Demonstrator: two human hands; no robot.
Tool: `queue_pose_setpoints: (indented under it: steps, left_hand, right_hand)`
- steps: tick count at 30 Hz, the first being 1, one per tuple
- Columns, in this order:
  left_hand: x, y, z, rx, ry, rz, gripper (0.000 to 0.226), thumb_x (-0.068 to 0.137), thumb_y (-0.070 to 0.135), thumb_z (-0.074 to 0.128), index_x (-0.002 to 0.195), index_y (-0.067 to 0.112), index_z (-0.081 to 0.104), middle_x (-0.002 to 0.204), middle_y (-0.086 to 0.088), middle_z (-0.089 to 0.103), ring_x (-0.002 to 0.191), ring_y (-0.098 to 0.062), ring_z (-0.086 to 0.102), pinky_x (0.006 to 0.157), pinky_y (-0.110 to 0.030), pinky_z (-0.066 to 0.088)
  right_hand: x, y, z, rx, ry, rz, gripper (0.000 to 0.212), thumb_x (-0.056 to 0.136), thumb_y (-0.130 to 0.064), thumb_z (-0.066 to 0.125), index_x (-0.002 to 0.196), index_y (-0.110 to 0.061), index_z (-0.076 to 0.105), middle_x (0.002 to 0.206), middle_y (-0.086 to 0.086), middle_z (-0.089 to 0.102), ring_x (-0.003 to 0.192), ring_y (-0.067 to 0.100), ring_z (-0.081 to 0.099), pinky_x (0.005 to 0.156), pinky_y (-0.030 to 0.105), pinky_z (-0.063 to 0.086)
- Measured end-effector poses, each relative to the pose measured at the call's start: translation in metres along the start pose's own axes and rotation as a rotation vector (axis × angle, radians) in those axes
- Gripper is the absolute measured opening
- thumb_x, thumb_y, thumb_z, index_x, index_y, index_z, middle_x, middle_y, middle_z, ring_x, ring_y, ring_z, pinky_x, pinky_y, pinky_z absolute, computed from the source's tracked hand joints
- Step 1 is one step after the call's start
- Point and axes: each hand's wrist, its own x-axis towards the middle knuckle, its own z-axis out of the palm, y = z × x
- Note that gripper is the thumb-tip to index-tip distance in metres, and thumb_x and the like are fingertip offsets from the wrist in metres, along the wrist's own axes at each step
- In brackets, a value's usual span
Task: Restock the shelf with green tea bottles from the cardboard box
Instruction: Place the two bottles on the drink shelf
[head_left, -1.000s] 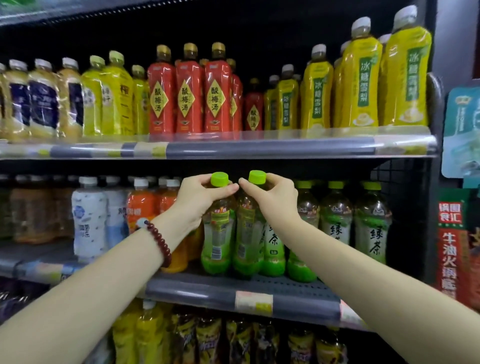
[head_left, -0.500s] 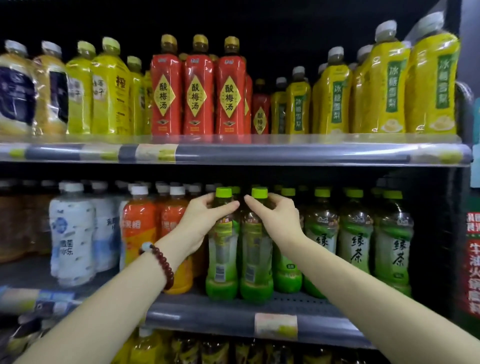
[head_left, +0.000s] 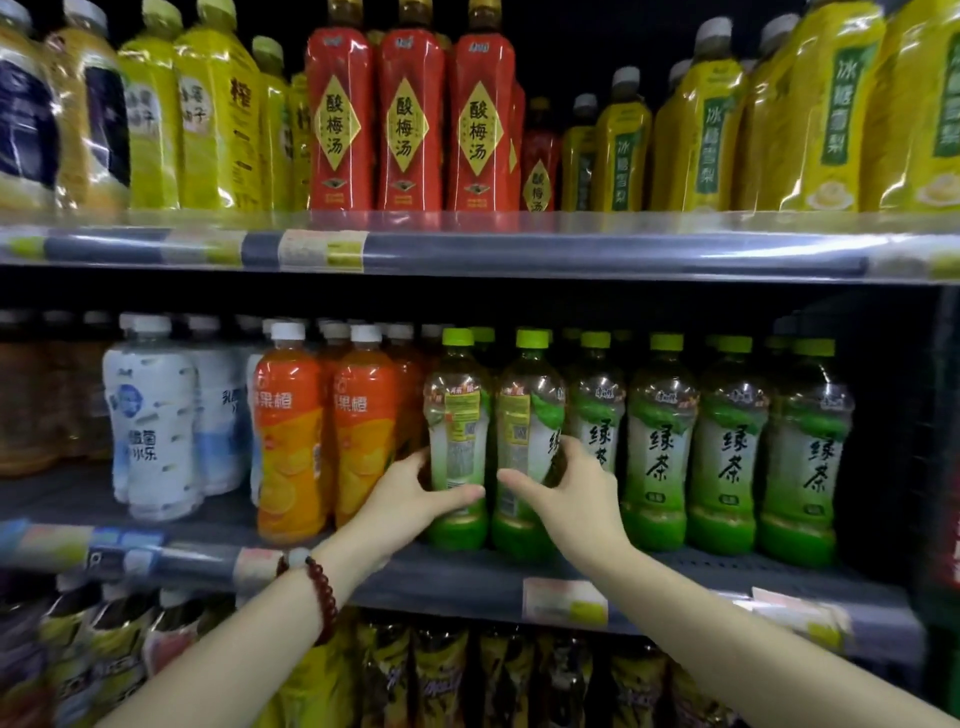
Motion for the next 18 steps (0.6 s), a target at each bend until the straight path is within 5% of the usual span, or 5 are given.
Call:
queue_pose_setpoints:
  steps: [2,6,9,18]
  left_hand:
    - [0.002,0.000,-0.001,0.032,0.010,0.004,0.045,0.075,0.025,0.077,0.112,0.031,0.053,0.098,0.020,0.062,0.096,0.000,0.060,0.076,-0.015,0.048]
    - [0.005,0.001,-0.006,0.044,0.011,-0.014,0.048,0.073,0.023,0.078,0.115,0.026,0.057,0.103,0.013,0.065,0.101,-0.007,0.062,0.087,-0.026,0.051]
    - [0.002,-0.004,-0.008,0.042,0.032,0.003,0.058,0.070,0.025,0.080,0.121,0.028,0.053,0.114,0.010,0.065,0.107,-0.010,0.061,0.097,-0.035,0.049]
    - [-0.011,-0.006,0.002,0.158,0.107,0.044,0.059,0.081,0.035,0.069,0.134,0.024,0.045,0.126,0.008,0.059,0.112,-0.011,0.056,0.094,-0.028,0.047]
  right_hand:
    - [-0.006,0.004,0.004,-0.009,-0.001,0.023,0.078,0.082,-0.035,0.073,0.145,-0.009,0.035,0.132,0.006,0.057,0.098,0.005,0.049,0.071,0.004,0.036]
    - [-0.003,0.006,0.009,0.022,0.004,0.051,0.086,0.079,-0.039,0.075,0.148,-0.011,0.031,0.147,0.008,0.046,0.133,0.019,0.043,0.106,0.030,0.037]
    - [-0.002,0.008,0.011,0.051,-0.006,0.051,0.087,0.079,-0.041,0.074,0.149,-0.013,0.030,0.150,0.008,0.041,0.141,0.025,0.035,0.112,0.038,0.032]
    - [-0.008,0.007,0.013,0.031,0.020,0.089,0.084,0.079,-0.043,0.073,0.147,-0.011,0.035,0.147,0.007,0.046,0.137,0.023,0.041,0.110,0.036,0.036]
